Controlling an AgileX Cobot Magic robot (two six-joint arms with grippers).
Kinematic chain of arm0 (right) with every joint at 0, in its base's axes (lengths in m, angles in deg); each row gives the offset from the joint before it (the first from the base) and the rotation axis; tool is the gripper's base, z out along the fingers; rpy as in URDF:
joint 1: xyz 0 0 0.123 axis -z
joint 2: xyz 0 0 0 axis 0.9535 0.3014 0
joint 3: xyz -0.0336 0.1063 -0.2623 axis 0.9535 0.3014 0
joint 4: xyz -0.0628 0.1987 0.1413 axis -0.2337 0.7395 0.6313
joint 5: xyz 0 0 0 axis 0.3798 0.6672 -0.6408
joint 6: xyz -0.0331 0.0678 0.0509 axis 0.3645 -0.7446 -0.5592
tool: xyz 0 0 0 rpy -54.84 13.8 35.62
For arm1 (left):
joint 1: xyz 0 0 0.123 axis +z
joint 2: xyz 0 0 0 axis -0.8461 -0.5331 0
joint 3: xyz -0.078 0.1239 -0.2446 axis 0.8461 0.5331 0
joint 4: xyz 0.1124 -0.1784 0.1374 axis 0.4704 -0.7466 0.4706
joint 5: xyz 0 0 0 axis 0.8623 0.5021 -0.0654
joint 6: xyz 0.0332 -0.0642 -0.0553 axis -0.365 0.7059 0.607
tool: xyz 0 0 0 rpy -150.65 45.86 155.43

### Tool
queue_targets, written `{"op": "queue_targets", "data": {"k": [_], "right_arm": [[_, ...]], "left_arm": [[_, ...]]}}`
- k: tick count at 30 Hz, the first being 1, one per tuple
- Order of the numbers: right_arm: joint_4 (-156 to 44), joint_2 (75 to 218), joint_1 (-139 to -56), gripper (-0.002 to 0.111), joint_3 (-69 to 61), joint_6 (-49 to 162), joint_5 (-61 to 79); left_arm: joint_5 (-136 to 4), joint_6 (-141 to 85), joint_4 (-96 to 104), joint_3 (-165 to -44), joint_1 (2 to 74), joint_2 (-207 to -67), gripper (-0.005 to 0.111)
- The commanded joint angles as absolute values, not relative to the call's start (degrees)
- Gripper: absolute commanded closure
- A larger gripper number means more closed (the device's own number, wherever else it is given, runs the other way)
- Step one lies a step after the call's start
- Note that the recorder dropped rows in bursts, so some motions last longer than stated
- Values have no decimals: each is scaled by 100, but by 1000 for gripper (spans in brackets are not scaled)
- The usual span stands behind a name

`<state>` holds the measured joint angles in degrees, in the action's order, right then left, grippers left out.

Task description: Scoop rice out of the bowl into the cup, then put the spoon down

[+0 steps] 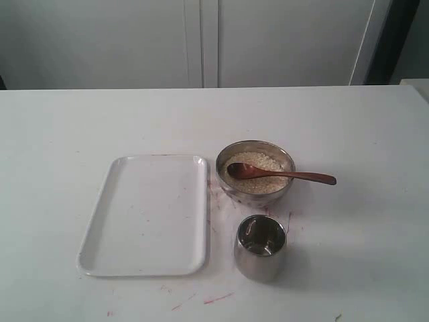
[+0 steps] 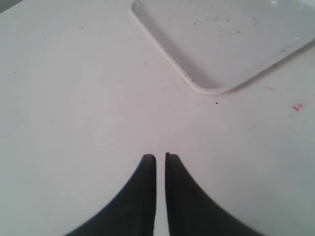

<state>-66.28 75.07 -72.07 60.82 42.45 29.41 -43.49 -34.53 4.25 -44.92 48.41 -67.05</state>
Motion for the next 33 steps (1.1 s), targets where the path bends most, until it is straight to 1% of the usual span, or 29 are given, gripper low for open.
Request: {"op": "queue_targets", "data": {"k": [1, 18, 20, 25, 30, 33], "right_arm": [[-6647, 7475, -7183, 108, 6110, 4328, 2903], [-6647, 7475, -7183, 108, 6110, 4328, 2903], [-6971, 7475, -7183, 108, 6110, 4350, 2803], [-7891, 7475, -7183, 108, 6110, 4350, 2059], [-7877, 7475, -7183, 108, 6110, 4350, 1091], [-7838, 7475, -7183, 108, 6110, 4125, 93]], "left_arm": [[-4157, -3419, 425, -4439, 4829, -6688, 92], [-4157, -3419, 425, -4439, 4829, -6688, 92], [-4157, -3419, 425, -4439, 4829, -6688, 92], [-4157, -3419, 425, -4439, 4829, -6688, 92], [-4157, -3419, 425, -4439, 4829, -6688, 92], [-4157, -3419, 425, -4439, 4829, -6688, 92]]}}
